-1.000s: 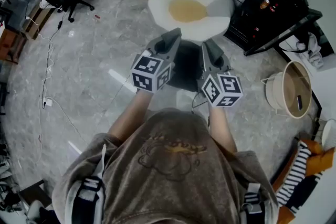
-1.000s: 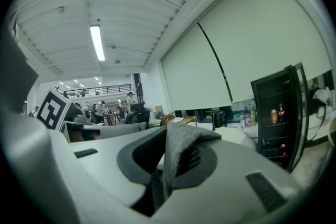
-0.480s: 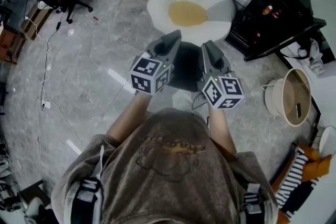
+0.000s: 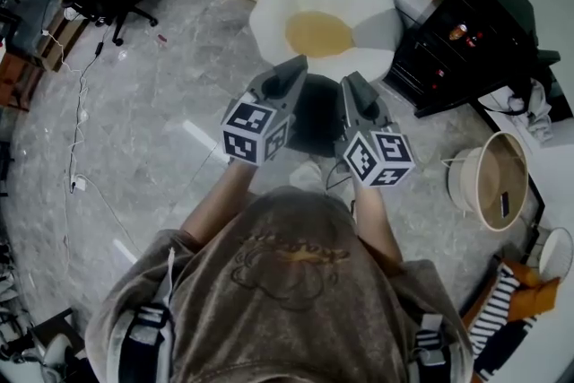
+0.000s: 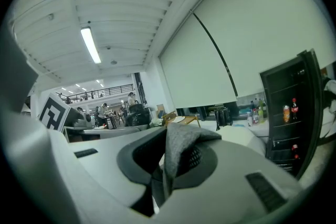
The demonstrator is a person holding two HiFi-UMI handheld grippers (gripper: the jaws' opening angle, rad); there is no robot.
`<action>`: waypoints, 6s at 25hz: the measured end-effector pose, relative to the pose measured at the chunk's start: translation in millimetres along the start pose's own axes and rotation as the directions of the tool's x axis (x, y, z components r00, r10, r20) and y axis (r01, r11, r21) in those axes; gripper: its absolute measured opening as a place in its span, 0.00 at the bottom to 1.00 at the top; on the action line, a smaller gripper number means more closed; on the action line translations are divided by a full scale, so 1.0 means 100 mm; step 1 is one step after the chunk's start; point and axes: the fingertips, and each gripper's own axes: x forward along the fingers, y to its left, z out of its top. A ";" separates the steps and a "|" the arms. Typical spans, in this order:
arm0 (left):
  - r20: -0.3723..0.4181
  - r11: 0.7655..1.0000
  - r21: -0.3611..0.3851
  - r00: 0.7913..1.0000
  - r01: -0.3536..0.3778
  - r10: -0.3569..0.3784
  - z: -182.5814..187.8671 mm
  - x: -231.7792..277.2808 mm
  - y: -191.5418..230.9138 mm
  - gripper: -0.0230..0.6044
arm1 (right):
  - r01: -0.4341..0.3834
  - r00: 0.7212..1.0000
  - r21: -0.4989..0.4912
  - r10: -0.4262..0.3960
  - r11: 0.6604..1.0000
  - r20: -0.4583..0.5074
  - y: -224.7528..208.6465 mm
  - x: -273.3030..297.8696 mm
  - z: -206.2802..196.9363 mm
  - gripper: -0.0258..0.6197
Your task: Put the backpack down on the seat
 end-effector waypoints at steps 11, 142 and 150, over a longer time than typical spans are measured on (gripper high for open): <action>0.000 0.998 -0.034 0.999 -0.044 0.044 0.23 0.64 0.26 0.09 | -0.059 0.997 0.011 0.060 0.998 -0.043 -0.42 0.50 0.27 0.09; -0.158 0.996 -0.026 0.983 0.090 -0.093 0.15 6.79 3.13 0.09 | 0.053 0.992 0.153 -0.034 0.987 -0.121 -4.89 5.53 0.23 0.09; -0.182 0.996 -0.027 0.979 0.084 -0.087 -0.07 7.00 3.25 0.09 | 0.068 0.989 0.174 -0.044 0.982 -0.140 -5.04 5.69 0.01 0.09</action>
